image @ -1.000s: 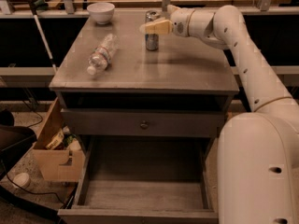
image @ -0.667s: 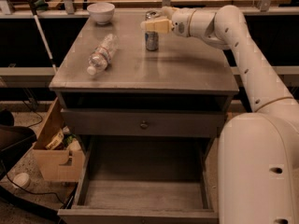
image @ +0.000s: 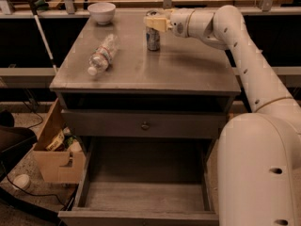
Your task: Place redbull can into middle drawer
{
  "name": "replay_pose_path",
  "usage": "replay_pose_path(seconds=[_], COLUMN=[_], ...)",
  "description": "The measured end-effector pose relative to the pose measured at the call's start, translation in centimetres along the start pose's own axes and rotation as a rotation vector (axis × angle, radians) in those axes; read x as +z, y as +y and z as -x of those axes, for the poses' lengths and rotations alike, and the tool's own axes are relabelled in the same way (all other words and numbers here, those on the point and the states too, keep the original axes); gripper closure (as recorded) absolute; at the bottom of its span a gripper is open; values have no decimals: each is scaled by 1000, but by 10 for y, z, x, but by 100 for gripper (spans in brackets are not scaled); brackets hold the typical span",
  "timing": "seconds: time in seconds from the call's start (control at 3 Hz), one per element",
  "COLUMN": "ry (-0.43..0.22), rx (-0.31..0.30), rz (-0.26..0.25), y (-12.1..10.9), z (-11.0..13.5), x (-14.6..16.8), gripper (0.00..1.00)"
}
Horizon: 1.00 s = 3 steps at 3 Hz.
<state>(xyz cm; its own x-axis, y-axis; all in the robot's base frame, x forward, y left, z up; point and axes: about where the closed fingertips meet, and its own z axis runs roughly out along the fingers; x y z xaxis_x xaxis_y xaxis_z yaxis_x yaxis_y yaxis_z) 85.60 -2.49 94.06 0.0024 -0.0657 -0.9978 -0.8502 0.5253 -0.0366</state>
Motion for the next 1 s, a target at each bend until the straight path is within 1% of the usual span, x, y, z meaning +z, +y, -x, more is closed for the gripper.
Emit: replay_pose_path(seconds=[0.33, 0.67, 1.0], ry=[0, 1, 10], rx=[2, 2, -28], rz=[6, 8, -6], y=[3, 3, 5], z=[-1, -1, 18], x=[4, 5, 2], gripper=[99, 100, 100])
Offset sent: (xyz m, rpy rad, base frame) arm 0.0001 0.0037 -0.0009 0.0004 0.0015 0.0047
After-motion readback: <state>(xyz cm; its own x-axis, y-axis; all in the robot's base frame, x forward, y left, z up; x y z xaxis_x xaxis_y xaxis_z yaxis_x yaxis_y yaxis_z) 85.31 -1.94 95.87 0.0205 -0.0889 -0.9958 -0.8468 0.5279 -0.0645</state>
